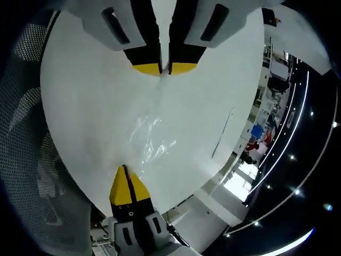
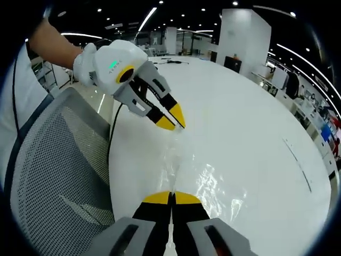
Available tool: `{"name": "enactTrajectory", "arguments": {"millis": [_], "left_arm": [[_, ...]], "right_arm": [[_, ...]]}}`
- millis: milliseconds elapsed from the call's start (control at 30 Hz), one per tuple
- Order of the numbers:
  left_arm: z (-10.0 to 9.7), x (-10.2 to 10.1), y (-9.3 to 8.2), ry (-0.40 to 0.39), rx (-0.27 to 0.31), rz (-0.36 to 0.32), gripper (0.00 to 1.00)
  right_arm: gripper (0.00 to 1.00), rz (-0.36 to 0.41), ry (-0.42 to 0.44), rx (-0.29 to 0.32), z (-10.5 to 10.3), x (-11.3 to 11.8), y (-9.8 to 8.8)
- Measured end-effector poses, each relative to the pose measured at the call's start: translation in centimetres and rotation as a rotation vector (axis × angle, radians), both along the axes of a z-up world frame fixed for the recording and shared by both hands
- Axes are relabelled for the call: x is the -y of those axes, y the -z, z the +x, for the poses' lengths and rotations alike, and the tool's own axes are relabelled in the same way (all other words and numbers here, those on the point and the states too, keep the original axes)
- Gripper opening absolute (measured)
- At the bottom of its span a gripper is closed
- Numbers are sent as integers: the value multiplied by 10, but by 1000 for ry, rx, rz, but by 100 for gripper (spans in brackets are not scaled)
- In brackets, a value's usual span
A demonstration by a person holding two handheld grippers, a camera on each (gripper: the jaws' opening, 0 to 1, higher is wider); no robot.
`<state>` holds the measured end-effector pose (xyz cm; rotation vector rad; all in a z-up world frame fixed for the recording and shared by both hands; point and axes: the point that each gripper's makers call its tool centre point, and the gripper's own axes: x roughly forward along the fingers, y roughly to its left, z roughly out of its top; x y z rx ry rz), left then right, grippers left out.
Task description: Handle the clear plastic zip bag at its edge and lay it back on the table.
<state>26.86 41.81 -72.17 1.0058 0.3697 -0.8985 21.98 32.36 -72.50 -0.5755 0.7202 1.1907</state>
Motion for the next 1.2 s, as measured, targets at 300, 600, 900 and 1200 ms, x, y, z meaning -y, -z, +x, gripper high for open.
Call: {"name": "enactTrajectory", "arguments": {"millis": [300, 600, 900, 1200], "left_arm": [[-12, 0, -4, -17, -56, -37, 0], [-21, 0, 0, -8, -93, -42, 0], [-22, 3, -1, -17, -110, -36, 0], [-23, 3, -1, -30, -130, -44, 0]], "right_arm": [[0, -35, 33, 14, 16, 10, 6], [0, -51, 59, 25, 29, 15, 9], [0, -20, 118, 23, 41, 17, 6], [6, 29, 125, 61, 52, 10, -11]]}}
